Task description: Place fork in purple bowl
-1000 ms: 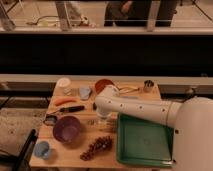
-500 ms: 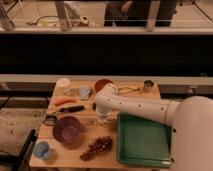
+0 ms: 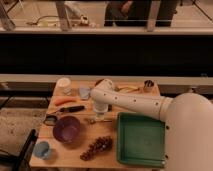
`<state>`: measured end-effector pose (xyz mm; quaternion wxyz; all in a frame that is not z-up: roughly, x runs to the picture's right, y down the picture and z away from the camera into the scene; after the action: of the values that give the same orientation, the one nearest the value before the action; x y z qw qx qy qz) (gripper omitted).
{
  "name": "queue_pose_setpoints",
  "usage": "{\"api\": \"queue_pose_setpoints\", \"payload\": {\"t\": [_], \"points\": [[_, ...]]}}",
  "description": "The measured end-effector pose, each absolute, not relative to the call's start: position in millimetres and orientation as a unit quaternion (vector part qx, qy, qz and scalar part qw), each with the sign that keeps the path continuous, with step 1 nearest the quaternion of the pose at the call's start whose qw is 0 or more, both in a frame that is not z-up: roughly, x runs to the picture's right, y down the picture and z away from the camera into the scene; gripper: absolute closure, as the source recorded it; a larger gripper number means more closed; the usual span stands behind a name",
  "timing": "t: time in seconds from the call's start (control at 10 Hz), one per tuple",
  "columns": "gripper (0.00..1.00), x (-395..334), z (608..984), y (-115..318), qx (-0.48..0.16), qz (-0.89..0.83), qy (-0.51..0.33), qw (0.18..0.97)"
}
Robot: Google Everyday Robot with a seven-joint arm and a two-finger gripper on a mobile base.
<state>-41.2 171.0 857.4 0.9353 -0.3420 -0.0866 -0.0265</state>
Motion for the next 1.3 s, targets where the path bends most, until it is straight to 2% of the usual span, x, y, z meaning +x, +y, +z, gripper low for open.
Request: {"api": "queue_pose_setpoints", "payload": {"t": [0.4,1.1,1.3], "points": [[0.97,-36,851,164,-0.329,-0.024,-0.082,0.940],[0.97,-33,828,143,-0.293,-0.033,-0.073,0.953],[0.97,-34,809,128,-0.273,-0.037,-0.074,0.958]]}}
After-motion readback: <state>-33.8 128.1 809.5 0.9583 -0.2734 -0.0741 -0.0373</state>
